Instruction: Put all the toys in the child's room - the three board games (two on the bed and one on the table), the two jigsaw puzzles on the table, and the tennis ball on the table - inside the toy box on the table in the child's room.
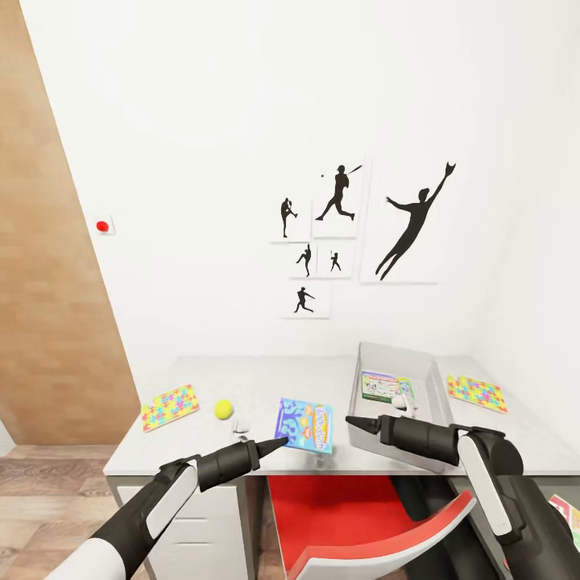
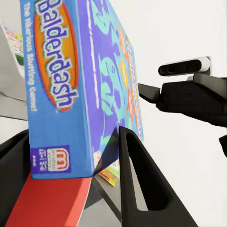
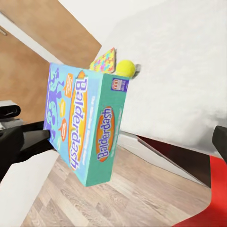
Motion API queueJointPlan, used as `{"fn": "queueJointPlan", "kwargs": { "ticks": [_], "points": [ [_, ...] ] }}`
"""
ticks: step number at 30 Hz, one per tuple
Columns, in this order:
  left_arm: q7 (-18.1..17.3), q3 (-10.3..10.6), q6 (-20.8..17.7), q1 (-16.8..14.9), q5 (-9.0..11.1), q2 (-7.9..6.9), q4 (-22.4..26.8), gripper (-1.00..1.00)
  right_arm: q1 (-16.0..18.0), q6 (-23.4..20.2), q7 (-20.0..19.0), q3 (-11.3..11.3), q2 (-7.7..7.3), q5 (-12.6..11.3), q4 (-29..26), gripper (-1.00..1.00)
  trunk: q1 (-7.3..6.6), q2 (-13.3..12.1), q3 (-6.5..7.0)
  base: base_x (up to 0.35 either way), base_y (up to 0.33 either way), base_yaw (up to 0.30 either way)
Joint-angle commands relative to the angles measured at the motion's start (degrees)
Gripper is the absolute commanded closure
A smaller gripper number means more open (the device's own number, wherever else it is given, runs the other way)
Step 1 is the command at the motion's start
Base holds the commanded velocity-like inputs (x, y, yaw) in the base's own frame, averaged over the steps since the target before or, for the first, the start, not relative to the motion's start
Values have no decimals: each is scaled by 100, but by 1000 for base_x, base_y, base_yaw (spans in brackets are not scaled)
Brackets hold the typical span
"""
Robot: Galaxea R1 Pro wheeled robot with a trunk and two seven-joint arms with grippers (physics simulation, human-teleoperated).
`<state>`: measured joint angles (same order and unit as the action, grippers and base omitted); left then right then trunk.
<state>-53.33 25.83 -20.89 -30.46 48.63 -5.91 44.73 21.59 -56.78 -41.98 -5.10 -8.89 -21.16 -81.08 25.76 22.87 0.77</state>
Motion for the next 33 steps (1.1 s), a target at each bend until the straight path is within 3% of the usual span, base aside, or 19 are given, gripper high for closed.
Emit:
{"fn": "queueJointPlan", "kwargs": {
  "ticks": [1,12,33],
  "points": [
    [-17,24,-48,-4,58,-4,16,100,3,-26,-28,-5,1,16,12,-100,2,4,-3,0,0,0],
    [-87,40,-54,-4,59,28,383,100,3,-26,19,4,9,26,89,-100,2,4,-3,0,0,0],
    [-76,97,-64,-4,59,90,488,100,3,-20,132,89,30,26,195,-100,2,4,-3,0,0,0]
  ]
}}
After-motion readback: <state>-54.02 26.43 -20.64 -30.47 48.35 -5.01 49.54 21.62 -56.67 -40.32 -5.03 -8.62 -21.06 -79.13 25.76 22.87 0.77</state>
